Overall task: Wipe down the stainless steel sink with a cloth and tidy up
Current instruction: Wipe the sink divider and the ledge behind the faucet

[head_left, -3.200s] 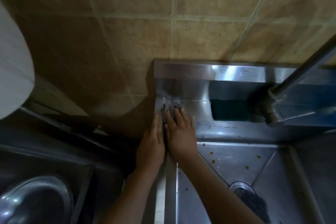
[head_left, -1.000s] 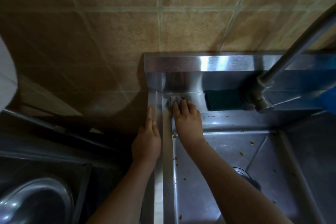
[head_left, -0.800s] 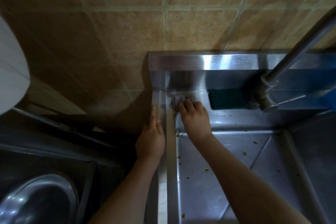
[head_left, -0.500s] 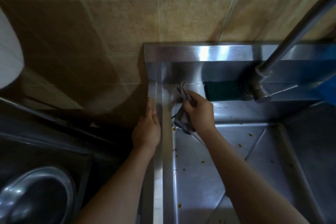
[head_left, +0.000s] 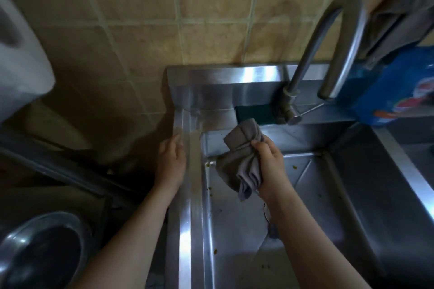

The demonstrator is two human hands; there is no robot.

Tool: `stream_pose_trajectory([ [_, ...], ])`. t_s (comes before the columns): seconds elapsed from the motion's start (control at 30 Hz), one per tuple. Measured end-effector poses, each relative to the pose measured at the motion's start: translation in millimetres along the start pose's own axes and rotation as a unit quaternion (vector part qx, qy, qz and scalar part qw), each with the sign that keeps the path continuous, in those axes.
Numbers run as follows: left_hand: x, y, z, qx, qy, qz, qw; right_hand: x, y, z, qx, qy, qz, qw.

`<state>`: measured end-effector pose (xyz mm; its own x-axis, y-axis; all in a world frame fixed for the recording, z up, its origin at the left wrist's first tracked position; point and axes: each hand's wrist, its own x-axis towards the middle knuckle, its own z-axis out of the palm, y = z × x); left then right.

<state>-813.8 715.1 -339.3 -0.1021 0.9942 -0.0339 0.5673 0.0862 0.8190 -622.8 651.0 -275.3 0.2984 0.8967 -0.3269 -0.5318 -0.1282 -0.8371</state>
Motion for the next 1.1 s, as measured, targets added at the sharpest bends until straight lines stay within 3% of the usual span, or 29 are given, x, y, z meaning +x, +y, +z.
stream_pose_trajectory([
  [0.13, -32, 35, -11, -0.052, -0.021, 0.06, 0.997, -35, -20, 3, 0.133, -0.046, 0.06, 0.988],
  [0.23, -53, 62, -17, -0.066, -0.024, 0.11, 0.991, -64, -36, 6, 0.166, -0.065, 0.038, 0.983],
  [0.47, -91, 106, -46, -0.084, 0.011, 0.191, 0.978, -129, -93, 0, 0.116, -0.2, -0.11, 0.967],
  [0.53, -99, 114, -51, -0.094, 0.01, 0.196, 0.976, -138, -107, -8, 0.036, -0.225, -0.136, 0.964],
  [0.63, -112, 117, -54, -0.091, -0.022, 0.184, 0.978, -138, -118, -23, -0.112, -0.223, -0.13, 0.96],
  [0.7, -123, 118, -50, -0.094, -0.027, 0.174, 0.98, -131, -118, -38, -0.151, -0.218, -0.101, 0.959],
  [0.93, -177, 117, 11, -0.135, -0.051, 0.083, 0.986, -108, -85, -104, -0.17, -0.123, -0.039, 0.977],
  [1.1, -208, 117, 53, -0.149, -0.029, 0.016, 0.988, -99, -71, -153, -0.19, -0.103, -0.014, 0.976],
])
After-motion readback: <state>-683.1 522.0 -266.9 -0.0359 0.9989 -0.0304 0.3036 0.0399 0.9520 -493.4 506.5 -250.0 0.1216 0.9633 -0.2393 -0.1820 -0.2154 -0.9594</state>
